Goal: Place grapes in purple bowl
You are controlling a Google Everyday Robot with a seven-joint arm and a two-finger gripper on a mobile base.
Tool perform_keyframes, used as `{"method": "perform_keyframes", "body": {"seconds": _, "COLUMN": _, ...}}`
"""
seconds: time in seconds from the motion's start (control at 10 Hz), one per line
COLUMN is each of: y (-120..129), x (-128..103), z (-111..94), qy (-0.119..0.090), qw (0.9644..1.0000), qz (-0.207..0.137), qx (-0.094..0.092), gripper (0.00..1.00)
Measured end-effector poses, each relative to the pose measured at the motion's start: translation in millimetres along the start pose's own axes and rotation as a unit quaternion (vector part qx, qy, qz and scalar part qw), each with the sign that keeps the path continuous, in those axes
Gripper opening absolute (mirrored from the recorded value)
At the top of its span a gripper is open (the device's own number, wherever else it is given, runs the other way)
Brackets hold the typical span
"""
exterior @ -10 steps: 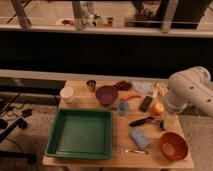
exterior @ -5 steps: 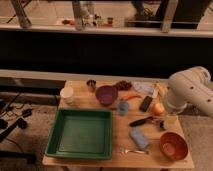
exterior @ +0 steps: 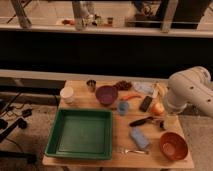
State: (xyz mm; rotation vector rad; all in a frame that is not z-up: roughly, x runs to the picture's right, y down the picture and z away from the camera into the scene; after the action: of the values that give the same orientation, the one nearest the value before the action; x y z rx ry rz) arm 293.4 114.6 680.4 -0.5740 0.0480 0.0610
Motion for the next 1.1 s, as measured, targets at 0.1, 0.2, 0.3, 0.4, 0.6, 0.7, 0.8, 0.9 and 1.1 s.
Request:
{"method": "perform_keyframes", "body": {"seconds": 0.1, "y": 0.0, "x": 0.0, "z": 0.0, "qy": 0.0, "qw": 1.0, "qz": 0.0, "qx": 0.0, "gripper": 0.8}}
{"method": "perform_keyframes", "body": {"seconds": 0.2, "y": 0.0, "x": 0.0, "z": 0.0, "qy": 0.0, "qw": 1.0, "qz": 0.0, "qx": 0.0, "gripper": 0.8}}
{"method": "perform_keyframes", "body": {"seconds": 0.3, "y": 0.0, "x": -0.1, "z": 0.0, "qy": 0.0, "qw": 1.0, "qz": 0.0, "qx": 0.0, "gripper": 0.8}}
{"method": "perform_keyframes", "body": {"seconds": 0.4, "y": -0.4, "x": -0.3, "z": 0.0, "qy": 0.0, "qw": 1.0, "qz": 0.001, "qx": 0.0, "gripper": 0.8}}
{"method": "perform_keyframes", "body": {"seconds": 0.6, "y": -1.3, "x": -0.3, "z": 0.8, "qy": 0.0, "qw": 1.0, "qz": 0.005, "qx": 0.0, "gripper": 0.8}}
{"method": "perform_keyframes", "body": {"seconds": 0.7, "y": -1.7, "x": 0.0, "z": 0.7, "qy": 0.0, "qw": 1.0, "qz": 0.007, "qx": 0.001, "gripper": 0.8}}
{"method": "perform_keyframes", "body": {"seconds": 0.8, "y": -2.2, "x": -0.2, "z": 0.8, "qy": 0.0, "qw": 1.0, "qz": 0.008, "qx": 0.002, "gripper": 0.8}}
{"method": "perform_keyframes", "body": {"seconds": 0.9, "y": -2.6, "x": -0.5, "z": 1.1, "qy": 0.001, "qw": 1.0, "qz": 0.008, "qx": 0.002, "gripper": 0.8}}
{"method": "perform_keyframes", "body": {"seconds": 1.1, "y": -3.0, "x": -0.5, "z": 2.0, "qy": 0.001, "qw": 1.0, "qz": 0.008, "qx": 0.003, "gripper": 0.8}}
